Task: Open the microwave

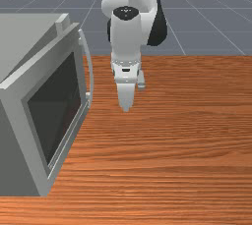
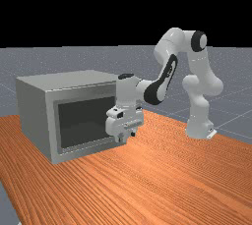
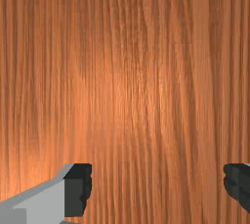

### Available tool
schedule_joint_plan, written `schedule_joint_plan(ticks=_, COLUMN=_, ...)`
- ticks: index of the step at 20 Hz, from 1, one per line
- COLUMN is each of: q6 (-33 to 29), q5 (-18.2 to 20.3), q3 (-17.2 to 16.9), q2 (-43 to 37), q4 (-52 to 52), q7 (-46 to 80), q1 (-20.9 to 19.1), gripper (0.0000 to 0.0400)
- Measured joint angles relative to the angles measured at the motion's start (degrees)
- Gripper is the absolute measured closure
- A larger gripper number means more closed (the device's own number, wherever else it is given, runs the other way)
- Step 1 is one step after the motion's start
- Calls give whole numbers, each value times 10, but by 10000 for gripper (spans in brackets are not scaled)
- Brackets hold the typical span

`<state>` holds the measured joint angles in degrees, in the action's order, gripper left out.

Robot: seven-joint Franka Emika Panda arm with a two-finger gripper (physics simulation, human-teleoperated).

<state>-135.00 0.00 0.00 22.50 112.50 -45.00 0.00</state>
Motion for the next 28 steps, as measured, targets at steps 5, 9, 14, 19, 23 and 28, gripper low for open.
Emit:
schedule_joint_plan(ticks=5, q6=7, q5=3, q3=-5, q2=-6, q4=0, q7=23, q1=2, gripper=21)
schedule_joint_plan(ticks=9, q6=217, q5=5, q3=-64, q2=-179, q4=6, q7=495, q1=-1, gripper=346)
schedule_joint_plan(ticks=14, q6=260, q5=27, q3=-76, q2=-200, q4=4, q7=860, q1=3, gripper=395)
schedule_joint_plan(ticks=19, q6=292, q5=32, q3=-78, q2=-231, q4=6, q7=896, q1=3, gripper=400)
schedule_joint_plan(ticks=23, q6=328, q5=29, q3=-77, q2=-310, q4=-10, q7=903, q1=3, gripper=400)
schedule_joint_plan(ticks=28, q6=330, q5=31, q3=-118, q2=-341, q4=-80, q7=898, q1=-28, gripper=400)
